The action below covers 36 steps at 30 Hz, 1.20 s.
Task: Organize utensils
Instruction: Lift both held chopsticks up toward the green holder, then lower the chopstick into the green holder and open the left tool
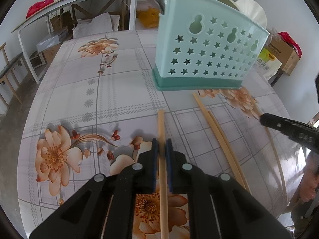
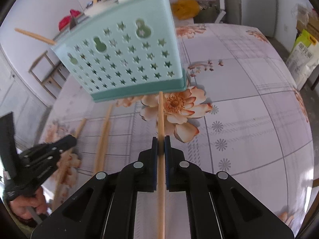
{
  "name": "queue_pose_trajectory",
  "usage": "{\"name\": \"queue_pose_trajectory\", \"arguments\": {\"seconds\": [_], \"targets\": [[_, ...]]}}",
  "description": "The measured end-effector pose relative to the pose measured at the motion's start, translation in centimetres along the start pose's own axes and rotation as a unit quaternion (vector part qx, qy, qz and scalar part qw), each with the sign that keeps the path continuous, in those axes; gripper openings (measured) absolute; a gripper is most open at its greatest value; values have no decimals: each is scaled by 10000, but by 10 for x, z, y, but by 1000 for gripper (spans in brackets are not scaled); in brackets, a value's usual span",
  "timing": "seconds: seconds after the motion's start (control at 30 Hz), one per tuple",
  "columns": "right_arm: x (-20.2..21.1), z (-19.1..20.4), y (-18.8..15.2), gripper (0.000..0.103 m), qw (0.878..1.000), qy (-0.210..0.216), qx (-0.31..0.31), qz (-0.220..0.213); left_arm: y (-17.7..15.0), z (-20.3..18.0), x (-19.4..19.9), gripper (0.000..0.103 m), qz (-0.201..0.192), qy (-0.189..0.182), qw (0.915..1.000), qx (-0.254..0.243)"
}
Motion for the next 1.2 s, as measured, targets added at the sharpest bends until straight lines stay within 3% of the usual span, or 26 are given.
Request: {"name": "queue_pose_trajectory", "arguments": {"seconds": [0.2, 0.57, 1.03, 1.2], "targets": [[25, 0, 2, 5, 9989, 310, -227, -250, 3, 5, 3, 6, 15, -205, 9995, 243], [52, 3, 4, 5, 9959, 601, -383, -555, 24, 5, 71, 6, -766, -715, 9936, 430], [57, -1, 3, 5, 9945, 707, -479, -610, 50, 4, 144, 6, -1587, -1208, 9788, 454], [57, -7, 3, 5, 9941, 710, -544, -615, 83, -9, 176, 6, -2148, -1402, 9663, 221]]}}
Point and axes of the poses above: each gripper's, at about its wrist camera, not at the fingertips, and x roughly against the way its jaws point, z to its left, y to its top, the point moved 1 cm from there along -x, roughly the way its jaws point, and after that the axes turned 4 degrees about -z, right-handed, at the moved point
